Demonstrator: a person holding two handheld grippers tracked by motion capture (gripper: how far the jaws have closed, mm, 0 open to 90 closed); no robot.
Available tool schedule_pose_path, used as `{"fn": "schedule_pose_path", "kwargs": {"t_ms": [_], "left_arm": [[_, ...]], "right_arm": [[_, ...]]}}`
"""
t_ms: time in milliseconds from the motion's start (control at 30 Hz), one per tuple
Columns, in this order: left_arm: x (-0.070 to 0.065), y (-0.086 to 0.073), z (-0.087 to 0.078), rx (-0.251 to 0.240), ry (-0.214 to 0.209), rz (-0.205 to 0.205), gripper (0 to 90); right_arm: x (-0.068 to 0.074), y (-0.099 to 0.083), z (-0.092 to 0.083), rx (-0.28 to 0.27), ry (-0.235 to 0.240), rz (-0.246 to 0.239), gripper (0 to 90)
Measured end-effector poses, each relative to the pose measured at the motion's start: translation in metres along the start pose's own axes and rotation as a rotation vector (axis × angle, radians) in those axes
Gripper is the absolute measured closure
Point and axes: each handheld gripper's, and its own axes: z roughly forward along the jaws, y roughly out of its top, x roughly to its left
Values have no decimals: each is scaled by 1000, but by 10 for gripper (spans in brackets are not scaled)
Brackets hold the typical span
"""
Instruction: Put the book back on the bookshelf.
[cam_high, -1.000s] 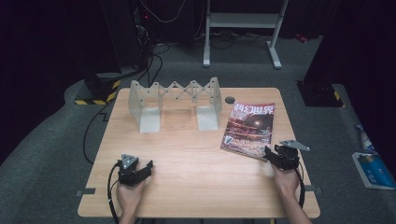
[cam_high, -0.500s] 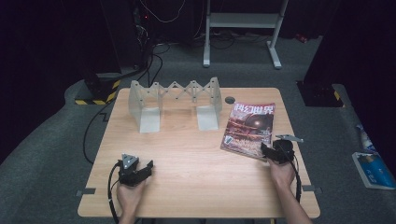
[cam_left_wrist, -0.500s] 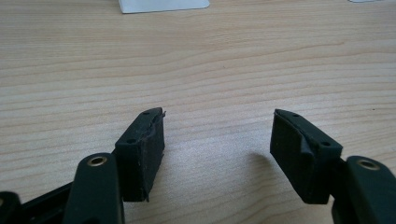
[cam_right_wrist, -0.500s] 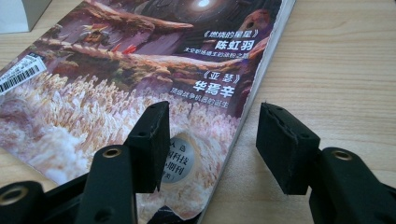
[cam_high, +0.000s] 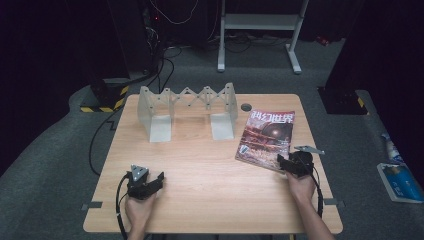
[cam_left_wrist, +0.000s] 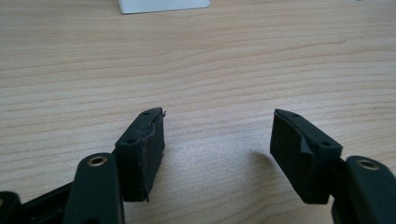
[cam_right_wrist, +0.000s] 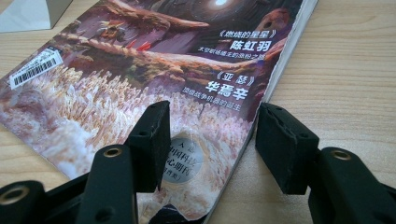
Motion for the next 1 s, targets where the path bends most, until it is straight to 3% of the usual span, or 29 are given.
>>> {"fn": "schedule_pose_path", "kwargs": {"t_ms": [1000], "left_arm": [[0, 0, 0, 1, -2, 0, 350]], "right_arm": [[16, -19, -16, -31, -18, -127, 466]]}}
